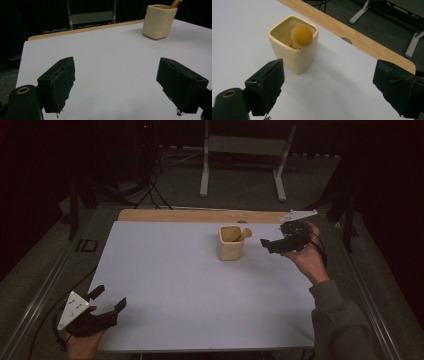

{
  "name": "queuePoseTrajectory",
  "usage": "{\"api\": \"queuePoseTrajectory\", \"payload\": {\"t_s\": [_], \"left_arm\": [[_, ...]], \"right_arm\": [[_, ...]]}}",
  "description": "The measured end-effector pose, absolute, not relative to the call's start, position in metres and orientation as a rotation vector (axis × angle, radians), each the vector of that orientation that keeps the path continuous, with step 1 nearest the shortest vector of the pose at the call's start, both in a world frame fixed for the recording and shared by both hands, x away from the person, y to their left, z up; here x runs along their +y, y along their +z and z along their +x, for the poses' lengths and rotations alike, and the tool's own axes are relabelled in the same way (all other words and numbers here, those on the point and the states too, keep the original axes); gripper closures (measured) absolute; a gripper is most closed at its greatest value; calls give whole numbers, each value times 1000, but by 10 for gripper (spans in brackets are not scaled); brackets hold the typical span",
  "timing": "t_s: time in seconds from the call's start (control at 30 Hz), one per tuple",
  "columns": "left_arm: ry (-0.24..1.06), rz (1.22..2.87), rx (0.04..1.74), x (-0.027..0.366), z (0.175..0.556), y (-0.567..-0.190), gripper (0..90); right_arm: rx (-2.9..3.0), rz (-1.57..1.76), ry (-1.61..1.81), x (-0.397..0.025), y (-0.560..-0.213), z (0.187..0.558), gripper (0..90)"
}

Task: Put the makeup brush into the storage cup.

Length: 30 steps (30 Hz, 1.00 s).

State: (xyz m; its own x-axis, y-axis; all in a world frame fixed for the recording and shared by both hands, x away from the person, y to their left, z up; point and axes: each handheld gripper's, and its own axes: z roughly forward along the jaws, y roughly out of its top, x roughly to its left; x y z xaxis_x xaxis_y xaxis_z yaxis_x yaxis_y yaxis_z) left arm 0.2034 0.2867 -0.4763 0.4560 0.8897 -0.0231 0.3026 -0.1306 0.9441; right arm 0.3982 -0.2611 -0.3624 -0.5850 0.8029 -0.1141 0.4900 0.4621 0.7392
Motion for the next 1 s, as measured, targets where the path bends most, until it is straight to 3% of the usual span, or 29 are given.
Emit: {"api": "queuePoseTrajectory", "payload": {"t_s": [1.0], "left_arm": [[706, 1687, 1032, 284, 204, -477, 157]], "right_arm": [[2197, 1079, 1129, -282, -405, 359, 103]]}}
